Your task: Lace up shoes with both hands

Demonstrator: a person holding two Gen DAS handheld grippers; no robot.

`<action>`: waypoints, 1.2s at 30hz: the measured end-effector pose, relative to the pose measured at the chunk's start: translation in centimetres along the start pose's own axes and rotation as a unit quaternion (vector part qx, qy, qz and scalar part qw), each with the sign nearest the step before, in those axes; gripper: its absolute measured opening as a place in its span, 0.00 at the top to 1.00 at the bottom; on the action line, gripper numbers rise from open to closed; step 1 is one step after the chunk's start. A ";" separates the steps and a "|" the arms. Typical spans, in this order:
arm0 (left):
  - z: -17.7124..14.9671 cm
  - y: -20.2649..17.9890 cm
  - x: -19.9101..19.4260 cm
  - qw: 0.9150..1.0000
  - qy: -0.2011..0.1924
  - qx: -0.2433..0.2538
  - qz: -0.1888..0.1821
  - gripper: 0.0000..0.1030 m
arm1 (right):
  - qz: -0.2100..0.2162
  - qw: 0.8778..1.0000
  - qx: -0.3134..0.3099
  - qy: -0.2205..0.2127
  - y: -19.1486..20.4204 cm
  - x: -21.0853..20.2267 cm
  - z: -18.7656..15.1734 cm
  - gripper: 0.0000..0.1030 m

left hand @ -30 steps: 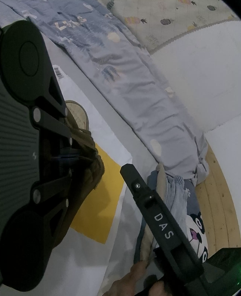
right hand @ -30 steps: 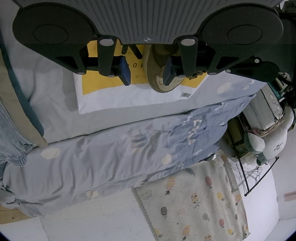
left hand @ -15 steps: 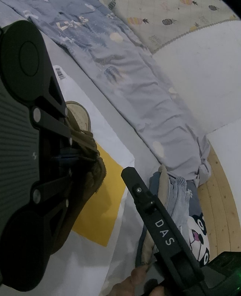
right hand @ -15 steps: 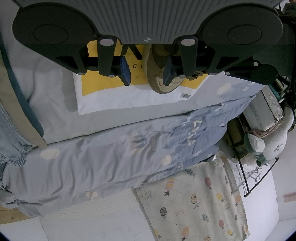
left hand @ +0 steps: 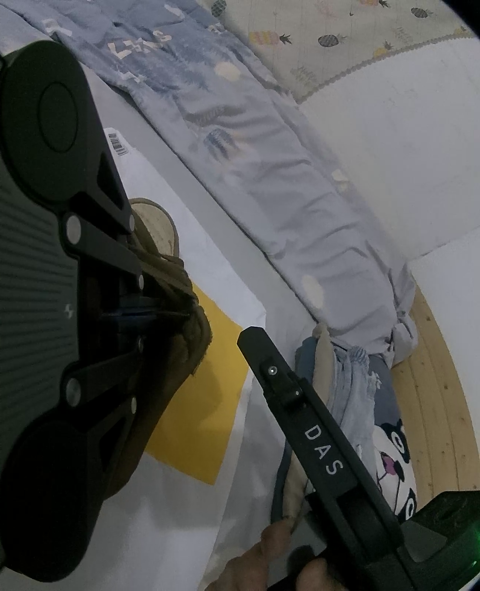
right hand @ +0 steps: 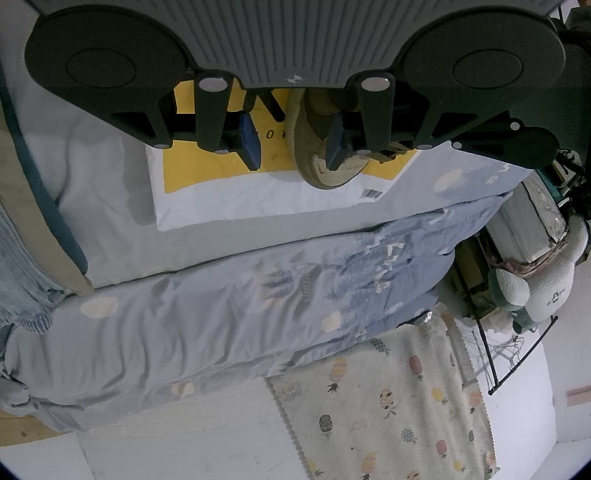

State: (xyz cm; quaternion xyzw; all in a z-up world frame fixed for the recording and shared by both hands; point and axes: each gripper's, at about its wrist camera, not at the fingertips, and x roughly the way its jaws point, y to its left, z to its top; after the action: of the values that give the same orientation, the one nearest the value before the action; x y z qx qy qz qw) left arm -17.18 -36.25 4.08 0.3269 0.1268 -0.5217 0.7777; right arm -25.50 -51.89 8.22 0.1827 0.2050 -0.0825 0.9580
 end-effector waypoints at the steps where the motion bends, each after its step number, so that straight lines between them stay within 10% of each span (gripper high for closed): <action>1: -0.1 0.0 0.0 1.000 -0.003 -0.002 -0.001 0.99 | 0.000 1.000 0.001 0.000 0.0 0.0 0.0 0.61; 36: -1.2 0.5 0.3 0.996 -0.074 -0.035 -0.027 0.99 | -0.005 0.999 0.035 0.011 -0.6 1.4 -1.0 0.61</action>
State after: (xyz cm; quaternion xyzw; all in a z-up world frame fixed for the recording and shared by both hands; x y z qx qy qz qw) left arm -16.39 -35.59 3.17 0.2562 0.0960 -0.5606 0.7816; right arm -24.76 -52.22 6.62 0.2162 0.2129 -0.0923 0.9484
